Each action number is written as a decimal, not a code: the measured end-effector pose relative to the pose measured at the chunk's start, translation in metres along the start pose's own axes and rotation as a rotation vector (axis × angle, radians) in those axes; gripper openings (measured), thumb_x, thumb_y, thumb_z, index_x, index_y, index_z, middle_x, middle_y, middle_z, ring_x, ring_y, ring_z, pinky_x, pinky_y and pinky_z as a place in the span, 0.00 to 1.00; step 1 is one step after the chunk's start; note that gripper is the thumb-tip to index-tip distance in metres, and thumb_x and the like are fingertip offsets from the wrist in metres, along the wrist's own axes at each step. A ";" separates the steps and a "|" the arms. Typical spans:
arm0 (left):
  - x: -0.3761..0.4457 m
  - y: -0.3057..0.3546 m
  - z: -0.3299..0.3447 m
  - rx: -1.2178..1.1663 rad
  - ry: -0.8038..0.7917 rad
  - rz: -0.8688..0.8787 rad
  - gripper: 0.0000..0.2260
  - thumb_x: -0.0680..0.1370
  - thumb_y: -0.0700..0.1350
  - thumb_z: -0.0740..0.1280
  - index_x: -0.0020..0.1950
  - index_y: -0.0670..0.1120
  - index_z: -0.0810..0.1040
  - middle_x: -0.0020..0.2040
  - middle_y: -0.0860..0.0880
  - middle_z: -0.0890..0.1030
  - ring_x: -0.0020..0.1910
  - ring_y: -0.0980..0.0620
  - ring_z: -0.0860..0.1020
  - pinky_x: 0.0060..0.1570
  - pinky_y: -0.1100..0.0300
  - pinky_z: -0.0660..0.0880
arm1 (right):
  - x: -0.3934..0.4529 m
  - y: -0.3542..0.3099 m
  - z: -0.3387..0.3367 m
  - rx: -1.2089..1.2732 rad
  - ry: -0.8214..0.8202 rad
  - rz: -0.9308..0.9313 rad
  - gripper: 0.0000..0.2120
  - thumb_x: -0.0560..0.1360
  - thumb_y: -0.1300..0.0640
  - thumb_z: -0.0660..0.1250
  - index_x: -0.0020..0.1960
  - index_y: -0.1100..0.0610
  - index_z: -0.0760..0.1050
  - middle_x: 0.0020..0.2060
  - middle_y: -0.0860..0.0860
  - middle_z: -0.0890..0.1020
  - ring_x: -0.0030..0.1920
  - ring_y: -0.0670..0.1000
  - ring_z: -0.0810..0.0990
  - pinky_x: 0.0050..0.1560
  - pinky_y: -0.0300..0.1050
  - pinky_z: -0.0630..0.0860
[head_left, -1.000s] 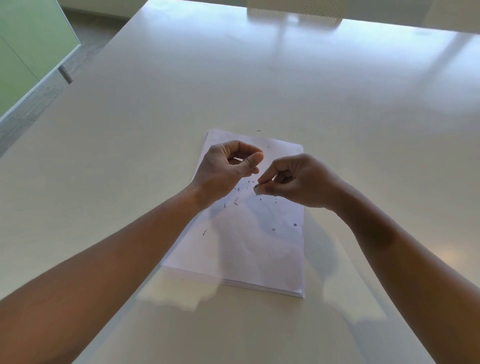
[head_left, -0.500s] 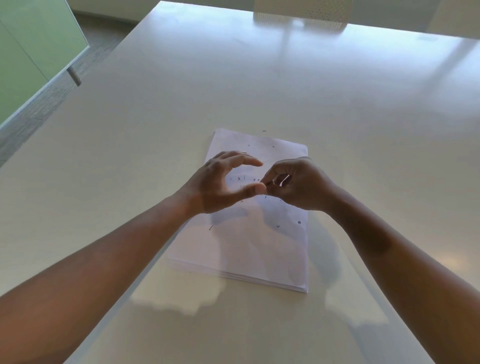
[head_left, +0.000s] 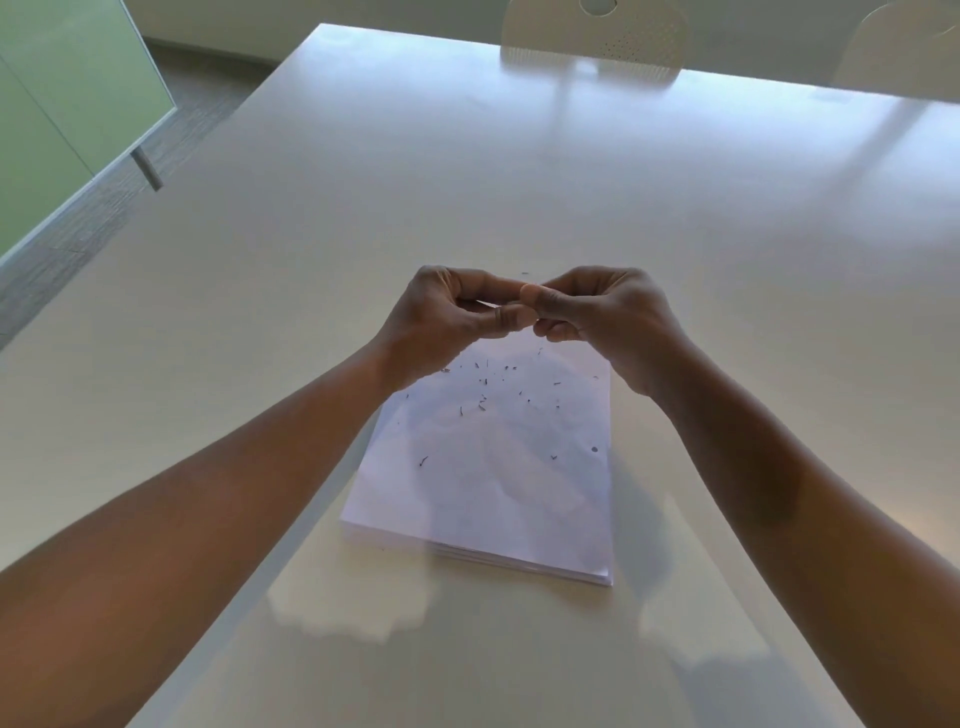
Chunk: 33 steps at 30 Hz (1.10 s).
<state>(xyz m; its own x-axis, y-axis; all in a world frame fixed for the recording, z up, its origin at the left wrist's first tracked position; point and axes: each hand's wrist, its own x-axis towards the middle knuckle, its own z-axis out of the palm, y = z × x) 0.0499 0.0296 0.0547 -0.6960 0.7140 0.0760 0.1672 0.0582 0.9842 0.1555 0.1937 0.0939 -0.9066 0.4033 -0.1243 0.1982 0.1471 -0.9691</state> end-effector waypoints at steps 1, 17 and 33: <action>0.000 0.000 0.000 -0.023 0.010 -0.008 0.14 0.72 0.48 0.78 0.55 0.45 0.87 0.47 0.45 0.88 0.49 0.50 0.86 0.54 0.53 0.82 | 0.000 -0.001 0.000 0.030 0.010 0.011 0.12 0.72 0.55 0.76 0.48 0.64 0.83 0.36 0.55 0.85 0.37 0.48 0.84 0.41 0.38 0.80; -0.010 0.013 0.000 -0.340 -0.016 -0.216 0.07 0.80 0.38 0.70 0.57 0.45 0.84 0.50 0.46 0.88 0.52 0.51 0.86 0.51 0.65 0.80 | -0.018 -0.013 0.001 0.146 0.031 0.111 0.12 0.71 0.61 0.77 0.49 0.69 0.81 0.39 0.57 0.86 0.42 0.51 0.87 0.48 0.41 0.83; -0.007 0.043 0.001 -0.196 -0.004 -0.346 0.18 0.77 0.56 0.73 0.61 0.46 0.84 0.53 0.49 0.88 0.52 0.53 0.86 0.49 0.64 0.81 | -0.025 -0.031 -0.003 0.004 0.141 0.108 0.02 0.74 0.62 0.75 0.44 0.61 0.83 0.40 0.56 0.86 0.42 0.51 0.87 0.48 0.42 0.83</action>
<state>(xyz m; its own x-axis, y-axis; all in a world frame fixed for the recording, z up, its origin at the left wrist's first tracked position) 0.0623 0.0274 0.0960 -0.6853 0.6782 -0.2653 -0.2131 0.1617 0.9636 0.1726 0.1816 0.1273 -0.8191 0.5390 -0.1965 0.2897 0.0929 -0.9526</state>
